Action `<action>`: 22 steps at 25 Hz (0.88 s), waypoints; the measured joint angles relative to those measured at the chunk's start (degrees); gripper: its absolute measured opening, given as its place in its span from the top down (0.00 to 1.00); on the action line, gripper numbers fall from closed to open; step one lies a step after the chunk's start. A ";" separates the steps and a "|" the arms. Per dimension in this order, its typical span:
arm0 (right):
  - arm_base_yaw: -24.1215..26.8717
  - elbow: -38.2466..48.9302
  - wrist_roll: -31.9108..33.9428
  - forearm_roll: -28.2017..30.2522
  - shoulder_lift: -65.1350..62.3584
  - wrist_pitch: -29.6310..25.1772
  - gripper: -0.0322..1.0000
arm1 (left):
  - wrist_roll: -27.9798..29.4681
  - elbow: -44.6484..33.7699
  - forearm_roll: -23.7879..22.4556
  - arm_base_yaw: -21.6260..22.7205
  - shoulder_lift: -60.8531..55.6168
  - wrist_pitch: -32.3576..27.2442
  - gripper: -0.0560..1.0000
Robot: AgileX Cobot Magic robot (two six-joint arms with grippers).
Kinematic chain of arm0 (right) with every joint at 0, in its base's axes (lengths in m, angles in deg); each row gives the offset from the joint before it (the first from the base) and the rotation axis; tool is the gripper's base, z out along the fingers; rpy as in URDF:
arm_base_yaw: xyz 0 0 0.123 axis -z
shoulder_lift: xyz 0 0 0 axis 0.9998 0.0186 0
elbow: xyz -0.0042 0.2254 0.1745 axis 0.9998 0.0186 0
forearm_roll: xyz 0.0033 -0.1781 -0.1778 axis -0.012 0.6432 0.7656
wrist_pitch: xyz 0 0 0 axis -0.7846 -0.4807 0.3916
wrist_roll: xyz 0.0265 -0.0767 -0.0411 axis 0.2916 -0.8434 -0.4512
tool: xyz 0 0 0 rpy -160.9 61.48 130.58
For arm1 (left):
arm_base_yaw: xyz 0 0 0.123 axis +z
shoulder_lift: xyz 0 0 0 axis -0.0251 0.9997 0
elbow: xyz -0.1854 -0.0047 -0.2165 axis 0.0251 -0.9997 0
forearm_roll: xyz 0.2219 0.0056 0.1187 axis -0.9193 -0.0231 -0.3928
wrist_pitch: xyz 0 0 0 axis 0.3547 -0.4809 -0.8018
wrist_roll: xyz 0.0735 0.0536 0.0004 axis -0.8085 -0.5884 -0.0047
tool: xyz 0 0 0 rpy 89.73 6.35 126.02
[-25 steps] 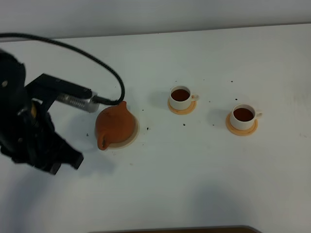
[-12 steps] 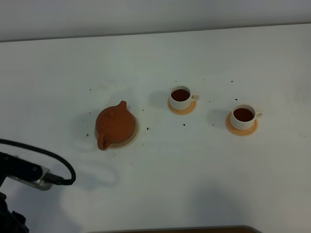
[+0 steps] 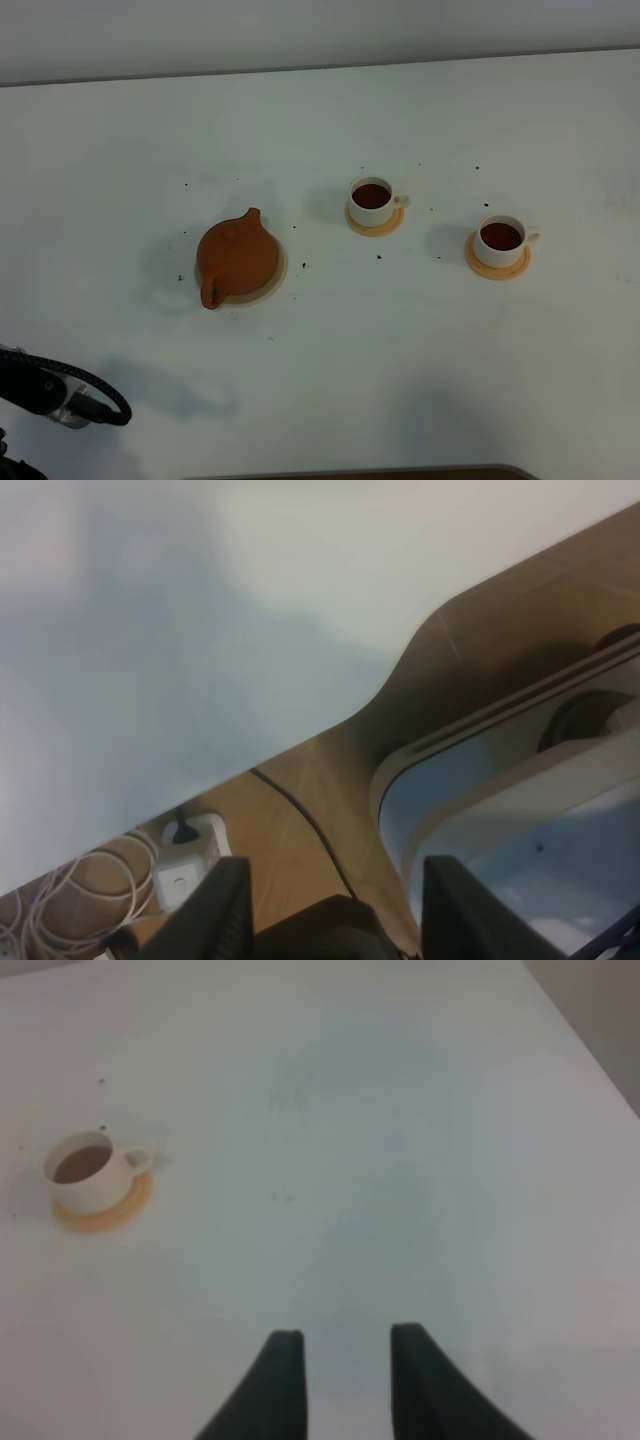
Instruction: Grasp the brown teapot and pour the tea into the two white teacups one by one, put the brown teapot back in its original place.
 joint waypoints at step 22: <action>0.00 0.00 -0.05 0.00 0.00 0.00 0.74 | -0.58 -0.01 0.36 29.55 -14.04 0.16 0.54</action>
